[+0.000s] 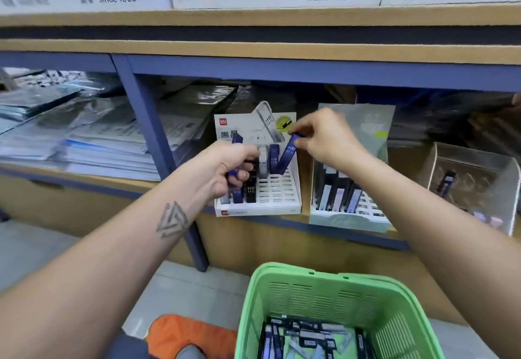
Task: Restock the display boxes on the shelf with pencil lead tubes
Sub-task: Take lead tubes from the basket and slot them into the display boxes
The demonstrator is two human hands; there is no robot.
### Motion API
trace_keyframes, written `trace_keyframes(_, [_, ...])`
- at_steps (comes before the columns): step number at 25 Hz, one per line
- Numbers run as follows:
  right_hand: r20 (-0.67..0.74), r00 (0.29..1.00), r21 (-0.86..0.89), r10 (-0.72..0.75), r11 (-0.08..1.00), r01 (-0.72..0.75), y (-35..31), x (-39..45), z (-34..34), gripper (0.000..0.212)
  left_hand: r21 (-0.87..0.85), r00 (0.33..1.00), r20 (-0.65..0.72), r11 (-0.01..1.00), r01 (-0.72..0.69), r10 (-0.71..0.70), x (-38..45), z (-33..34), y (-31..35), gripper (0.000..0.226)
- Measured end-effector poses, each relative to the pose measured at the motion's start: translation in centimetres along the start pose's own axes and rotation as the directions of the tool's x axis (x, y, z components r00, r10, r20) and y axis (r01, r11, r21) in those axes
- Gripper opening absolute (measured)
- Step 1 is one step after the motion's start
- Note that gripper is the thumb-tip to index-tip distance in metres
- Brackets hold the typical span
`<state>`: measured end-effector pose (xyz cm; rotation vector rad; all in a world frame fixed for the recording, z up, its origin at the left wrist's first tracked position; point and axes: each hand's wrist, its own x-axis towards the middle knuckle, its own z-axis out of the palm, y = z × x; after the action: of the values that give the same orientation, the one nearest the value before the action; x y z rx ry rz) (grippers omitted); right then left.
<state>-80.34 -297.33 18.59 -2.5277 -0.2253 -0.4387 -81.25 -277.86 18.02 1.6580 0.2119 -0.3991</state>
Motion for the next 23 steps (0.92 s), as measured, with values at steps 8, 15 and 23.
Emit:
trace_keyframes(8, [-0.011, 0.999, -0.222, -0.037, 0.975, 0.033, 0.8, 3.0, 5.6, 0.014, -0.181, 0.999, 0.011, 0.983, 0.032, -0.031, 0.6, -1.6, 0.2, 0.015])
trace_keyframes(15, [0.071, 0.997, -0.255, -0.041, 0.965, 0.058, 0.6, 3.4, 7.2, 0.016, -0.076, 0.999, -0.011, 0.996, 0.044, -0.045, 0.8, -1.3, -0.2, 0.022])
trace_keyframes(23, [0.099, 0.995, -0.405, 0.034, 0.914, 0.009, -0.5, 3.4, 7.2, 0.029, -0.087, 0.995, 0.045, 0.992, 0.096, -0.092, 1.0, -1.2, -0.3, 0.019])
